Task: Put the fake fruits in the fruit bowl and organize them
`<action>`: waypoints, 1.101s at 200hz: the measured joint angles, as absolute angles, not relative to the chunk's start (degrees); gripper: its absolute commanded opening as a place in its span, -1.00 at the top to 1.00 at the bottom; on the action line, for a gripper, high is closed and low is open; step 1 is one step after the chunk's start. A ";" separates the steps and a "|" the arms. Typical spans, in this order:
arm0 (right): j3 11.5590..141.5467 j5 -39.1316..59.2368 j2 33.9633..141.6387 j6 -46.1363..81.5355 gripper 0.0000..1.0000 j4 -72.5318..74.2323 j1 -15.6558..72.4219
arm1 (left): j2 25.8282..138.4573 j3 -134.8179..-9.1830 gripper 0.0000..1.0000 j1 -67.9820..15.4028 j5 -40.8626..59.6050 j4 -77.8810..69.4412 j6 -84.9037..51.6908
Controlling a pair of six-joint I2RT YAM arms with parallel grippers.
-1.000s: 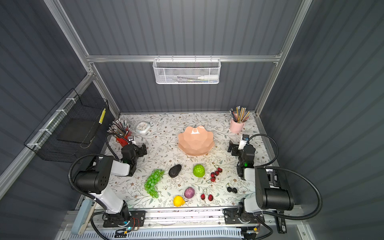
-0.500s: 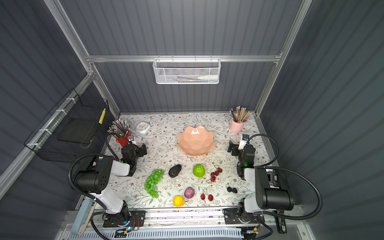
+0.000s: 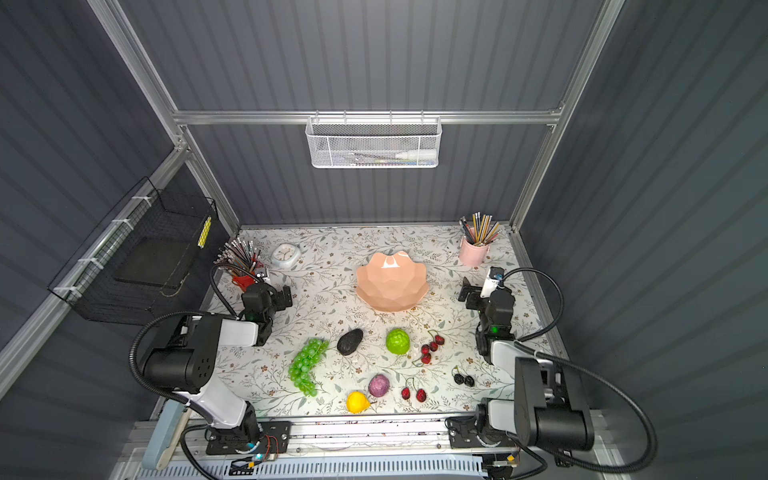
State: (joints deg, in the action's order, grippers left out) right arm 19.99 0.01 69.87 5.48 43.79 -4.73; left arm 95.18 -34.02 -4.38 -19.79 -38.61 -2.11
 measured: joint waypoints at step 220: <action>49.01 4.75 65.06 19.97 -0.65 -30.33 32.60 | 87.05 -63.59 -0.84 -16.75 -7.05 28.82 -20.10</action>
